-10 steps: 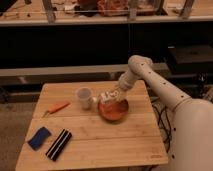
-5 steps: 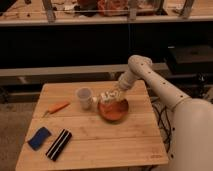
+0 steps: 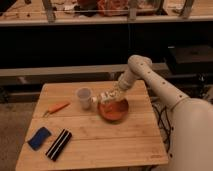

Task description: Place the bottle in the ceramic bowl

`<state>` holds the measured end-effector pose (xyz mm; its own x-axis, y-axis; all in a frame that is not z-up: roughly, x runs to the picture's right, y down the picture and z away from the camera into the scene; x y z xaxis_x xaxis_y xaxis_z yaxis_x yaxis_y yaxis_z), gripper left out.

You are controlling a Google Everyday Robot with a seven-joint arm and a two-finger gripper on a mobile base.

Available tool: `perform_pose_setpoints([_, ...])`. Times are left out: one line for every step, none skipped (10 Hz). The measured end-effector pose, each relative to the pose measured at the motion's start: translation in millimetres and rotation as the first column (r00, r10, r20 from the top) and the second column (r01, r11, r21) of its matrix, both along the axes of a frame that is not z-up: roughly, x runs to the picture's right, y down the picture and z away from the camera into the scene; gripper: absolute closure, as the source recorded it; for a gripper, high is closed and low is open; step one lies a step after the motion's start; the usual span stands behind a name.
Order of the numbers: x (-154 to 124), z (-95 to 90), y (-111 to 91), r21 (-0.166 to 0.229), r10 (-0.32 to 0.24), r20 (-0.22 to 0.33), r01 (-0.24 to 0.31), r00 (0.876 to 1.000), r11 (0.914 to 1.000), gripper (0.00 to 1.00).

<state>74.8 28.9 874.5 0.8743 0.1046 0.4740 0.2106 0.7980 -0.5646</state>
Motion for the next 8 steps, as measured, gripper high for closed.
perform_pose_setpoints([0.2, -0.1, -0.7, 0.0, 0.002, 0.0, -0.002, 1.0, 1.0, 0.7])
perform_pose_setpoints([0.4, 0.6, -0.1, -0.001, 0.002, 0.0, -0.002, 1.0, 1.0, 0.7])
perform_pose_setpoints([0.0, 0.6, -0.6, -0.002, 0.003, 0.0, -0.003, 1.0, 1.0, 0.7])
perform_pose_setpoints([-0.5, 1.2, -0.6, -0.003, 0.004, 0.001, -0.004, 1.0, 1.0, 0.7])
perform_pose_setpoints([-0.7, 1.7, -0.3, -0.005, 0.004, 0.001, -0.004, 1.0, 1.0, 0.7])
perform_pose_setpoints([-0.4, 1.8, -0.5, -0.005, 0.005, 0.002, -0.005, 1.0, 1.0, 0.7])
perform_pose_setpoints([-0.1, 2.2, -0.5, -0.006, 0.005, 0.002, -0.005, 1.0, 1.0, 0.7])
perform_pose_setpoints([-0.7, 2.8, -0.4, -0.007, 0.005, 0.003, -0.005, 1.0, 1.0, 0.7])
